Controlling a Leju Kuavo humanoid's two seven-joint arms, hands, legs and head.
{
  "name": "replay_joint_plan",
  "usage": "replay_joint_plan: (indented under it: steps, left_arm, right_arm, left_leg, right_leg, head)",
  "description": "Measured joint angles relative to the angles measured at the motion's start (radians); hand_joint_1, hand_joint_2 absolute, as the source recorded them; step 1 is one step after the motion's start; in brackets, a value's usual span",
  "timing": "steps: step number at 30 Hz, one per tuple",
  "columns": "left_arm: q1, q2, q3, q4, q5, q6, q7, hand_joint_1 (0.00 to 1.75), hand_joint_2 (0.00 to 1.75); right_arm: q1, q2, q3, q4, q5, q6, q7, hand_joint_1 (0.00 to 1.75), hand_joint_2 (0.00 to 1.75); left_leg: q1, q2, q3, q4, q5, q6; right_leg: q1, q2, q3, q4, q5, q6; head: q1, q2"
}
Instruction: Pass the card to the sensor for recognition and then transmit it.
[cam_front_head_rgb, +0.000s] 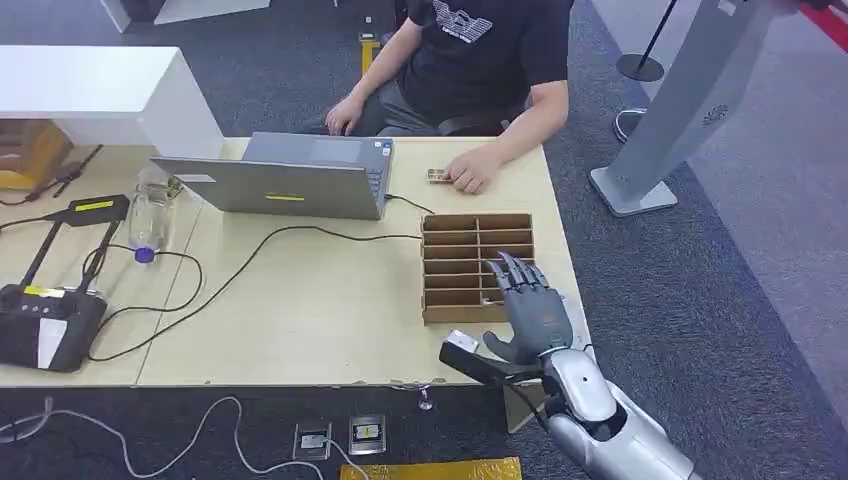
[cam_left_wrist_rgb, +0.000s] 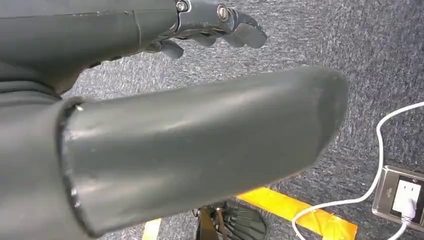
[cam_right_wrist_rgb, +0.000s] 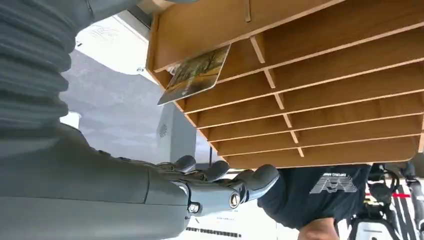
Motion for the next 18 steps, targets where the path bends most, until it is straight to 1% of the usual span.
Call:
replay_joint_plan:
  steps: [18]
  left_arm:
    - [0.0,0.0,0.0,0.0,-0.001,-0.005,0.0,0.0,0.0]
  right_arm:
    - [-0.002,0.013,0.0,0.042,0.025,-0.006,0.005,0.0,1.75]
  left_leg:
    - [0.0,0.0,0.0,0.0,0.0,0.0]
  right_leg:
    - [0.0,0.0,0.0,0.0,0.0,0.0]
  head:
    - [0.0,0.0]
